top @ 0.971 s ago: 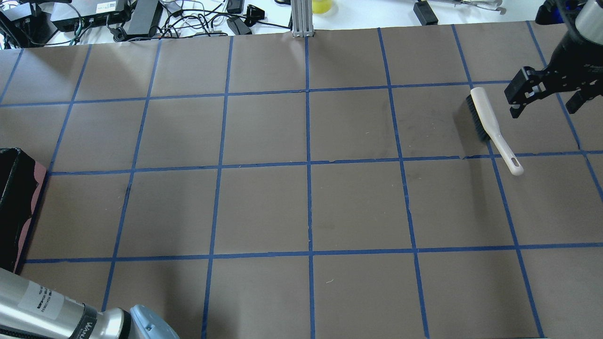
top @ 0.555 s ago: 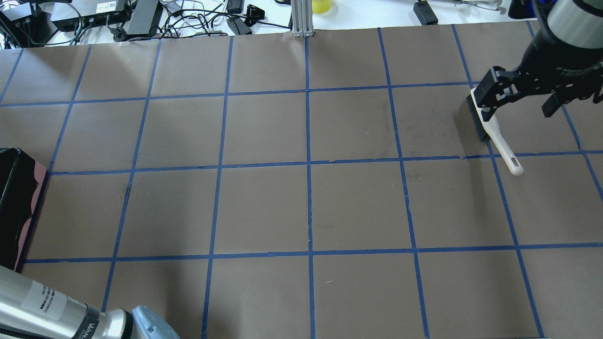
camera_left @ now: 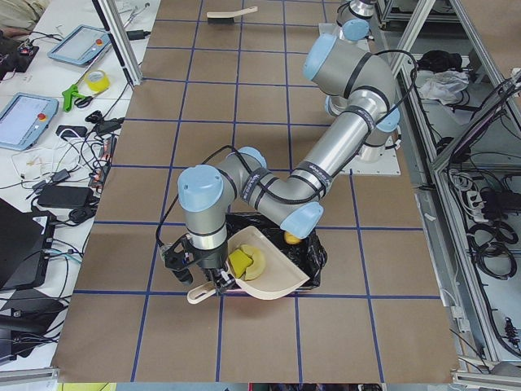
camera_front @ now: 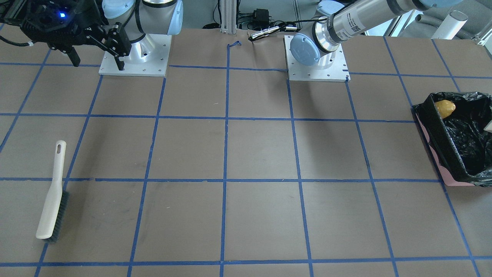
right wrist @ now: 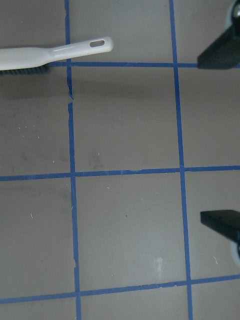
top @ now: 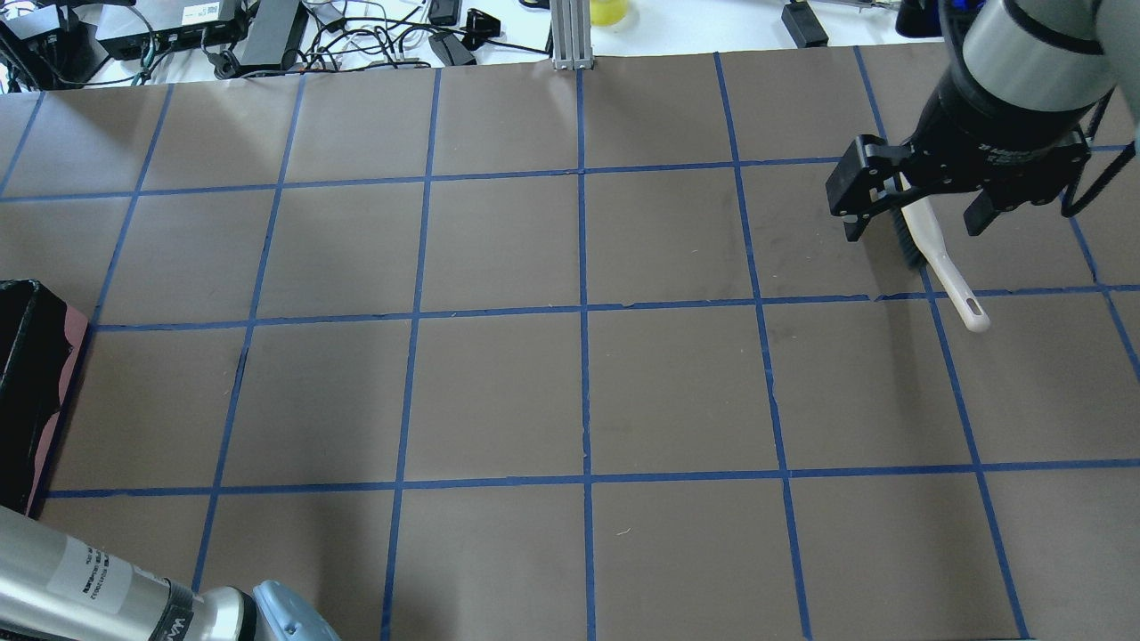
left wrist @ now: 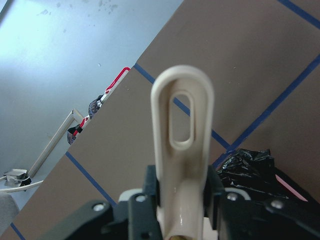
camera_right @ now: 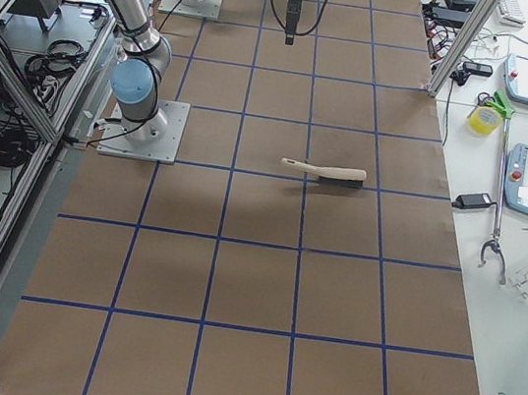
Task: Sweep and dump trash into bin
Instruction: 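Lower the brush onto the table and open the right gripper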
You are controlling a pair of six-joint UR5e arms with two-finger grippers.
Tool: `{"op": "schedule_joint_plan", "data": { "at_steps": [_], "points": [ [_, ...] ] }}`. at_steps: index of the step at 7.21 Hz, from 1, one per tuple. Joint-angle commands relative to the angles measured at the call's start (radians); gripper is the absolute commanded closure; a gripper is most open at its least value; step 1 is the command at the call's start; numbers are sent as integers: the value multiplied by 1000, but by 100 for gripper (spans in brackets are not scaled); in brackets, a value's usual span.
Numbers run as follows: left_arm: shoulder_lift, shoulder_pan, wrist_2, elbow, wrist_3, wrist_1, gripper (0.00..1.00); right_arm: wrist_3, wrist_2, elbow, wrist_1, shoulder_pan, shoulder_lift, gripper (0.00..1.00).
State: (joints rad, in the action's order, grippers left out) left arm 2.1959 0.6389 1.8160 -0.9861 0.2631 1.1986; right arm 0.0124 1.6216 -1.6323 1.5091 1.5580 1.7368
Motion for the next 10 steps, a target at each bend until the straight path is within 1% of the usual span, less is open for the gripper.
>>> {"op": "schedule_joint_plan", "data": {
  "at_steps": [1, 2, 3, 4, 5, 6, 7, 8, 9, 10],
  "points": [
    [-24, 4, 6, -110, 4, -184, 100, 11, -75, 0, 2, 22, 4, 0],
    [-44, 7, 6, -176, 1, -280, 100, 18, -119, 0, 0, 22, 0, 0],
    [-73, 8, 6, -234, -5, -333, 100, 18, -82, 0, 3, 22, 1, 0],
    [-102, 13, 2, -259, -37, -347, 100, 20, -86, 29, 3, 16, -20, 0],
    [-125, 36, 6, -272, -42, -346, 100, 21, -80, 140, -83, 10, -110, 0],
    [-152, 50, 6, -299, -38, -352, 100, 30, -75, 232, -155, 16, -161, 1],
    [-186, 65, 6, -354, -42, -429, 100, 87, -81, 226, -153, 19, -158, 0],
    [-212, 80, 5, -429, -24, -536, 100, 80, -89, 226, -147, 20, -152, 0],
    [-235, 84, 5, -483, -24, -616, 100, 77, -91, 226, -141, 20, -151, 0],
    [-252, 85, 5, -499, -21, -622, 100, 64, -91, 223, -95, 19, -154, 0]
  ]
}}
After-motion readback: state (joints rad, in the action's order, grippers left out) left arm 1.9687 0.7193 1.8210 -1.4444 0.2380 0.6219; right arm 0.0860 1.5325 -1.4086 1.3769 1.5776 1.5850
